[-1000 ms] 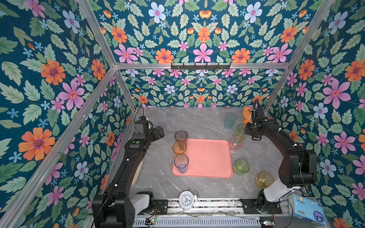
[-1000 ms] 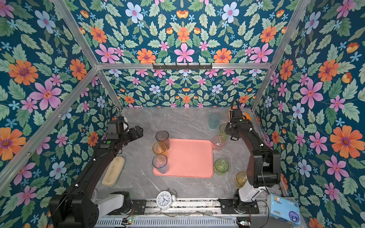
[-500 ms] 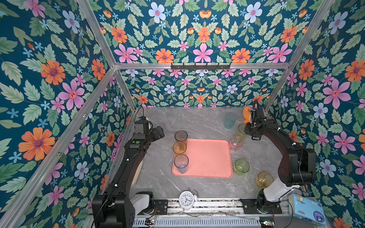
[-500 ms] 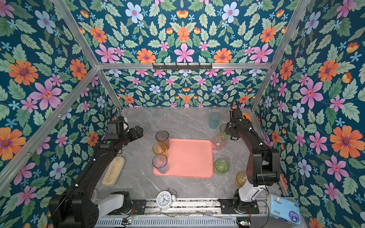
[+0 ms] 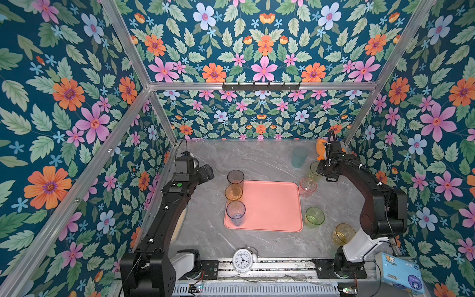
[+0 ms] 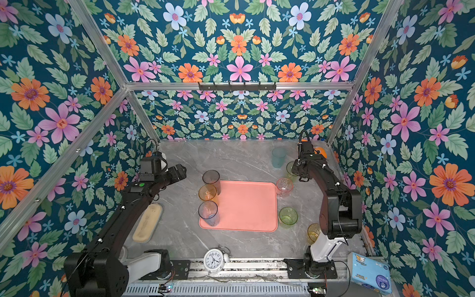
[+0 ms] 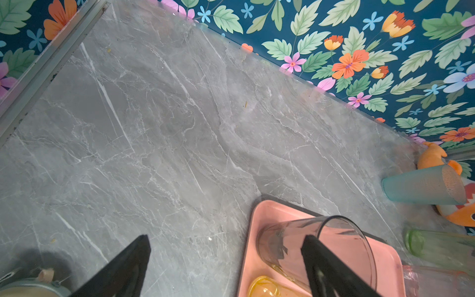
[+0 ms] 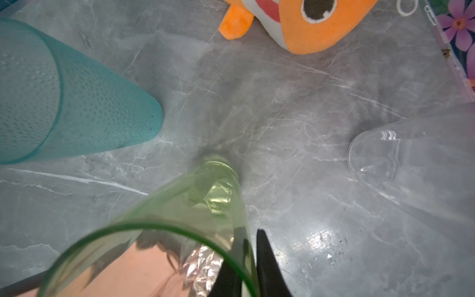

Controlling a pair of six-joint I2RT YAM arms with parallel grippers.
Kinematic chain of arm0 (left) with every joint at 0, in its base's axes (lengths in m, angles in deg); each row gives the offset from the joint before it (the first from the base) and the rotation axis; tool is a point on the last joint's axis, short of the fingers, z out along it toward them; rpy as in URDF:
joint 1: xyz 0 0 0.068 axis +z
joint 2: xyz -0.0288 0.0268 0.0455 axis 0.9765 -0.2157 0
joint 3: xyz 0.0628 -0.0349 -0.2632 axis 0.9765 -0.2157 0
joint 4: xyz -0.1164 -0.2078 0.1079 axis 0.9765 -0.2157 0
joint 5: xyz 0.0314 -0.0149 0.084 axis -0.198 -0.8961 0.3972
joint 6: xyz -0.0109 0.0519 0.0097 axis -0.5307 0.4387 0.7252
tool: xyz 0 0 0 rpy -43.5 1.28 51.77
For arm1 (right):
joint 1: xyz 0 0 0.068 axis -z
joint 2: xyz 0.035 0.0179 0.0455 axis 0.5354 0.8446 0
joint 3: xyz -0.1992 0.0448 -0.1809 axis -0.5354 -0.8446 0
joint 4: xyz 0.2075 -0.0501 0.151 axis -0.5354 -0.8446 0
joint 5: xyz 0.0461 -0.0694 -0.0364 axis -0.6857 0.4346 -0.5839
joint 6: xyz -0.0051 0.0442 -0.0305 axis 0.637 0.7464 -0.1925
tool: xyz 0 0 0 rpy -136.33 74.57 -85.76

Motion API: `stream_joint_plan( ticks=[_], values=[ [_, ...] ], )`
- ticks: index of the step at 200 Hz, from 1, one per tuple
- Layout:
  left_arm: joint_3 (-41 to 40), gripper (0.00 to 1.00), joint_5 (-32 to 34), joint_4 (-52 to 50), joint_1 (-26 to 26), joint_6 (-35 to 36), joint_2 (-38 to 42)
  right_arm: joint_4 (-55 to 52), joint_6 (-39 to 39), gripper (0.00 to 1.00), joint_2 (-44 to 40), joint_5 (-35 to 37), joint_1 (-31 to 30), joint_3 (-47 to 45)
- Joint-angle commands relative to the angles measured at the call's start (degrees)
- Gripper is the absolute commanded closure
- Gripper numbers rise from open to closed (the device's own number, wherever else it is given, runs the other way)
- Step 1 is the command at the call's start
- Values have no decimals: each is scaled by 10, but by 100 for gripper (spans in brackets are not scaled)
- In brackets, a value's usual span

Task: Place the glasses into the tray
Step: Pick up the glass from the top-right of the table.

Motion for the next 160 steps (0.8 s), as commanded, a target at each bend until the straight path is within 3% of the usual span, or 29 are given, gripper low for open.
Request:
stream_joint_plan(
  ticks=[1, 74, 160],
  values=[
    [6, 5, -1, 0, 1, 7, -1, 1, -4, 91, -1, 9, -1, 6],
    [6, 5, 0, -3, 1, 6, -1, -32, -19, 97, -16, 16, -1, 40],
    [3, 6, 0, -5, 1, 3, -1, -104, -35, 100, -125, -37, -20, 114]
  ],
)
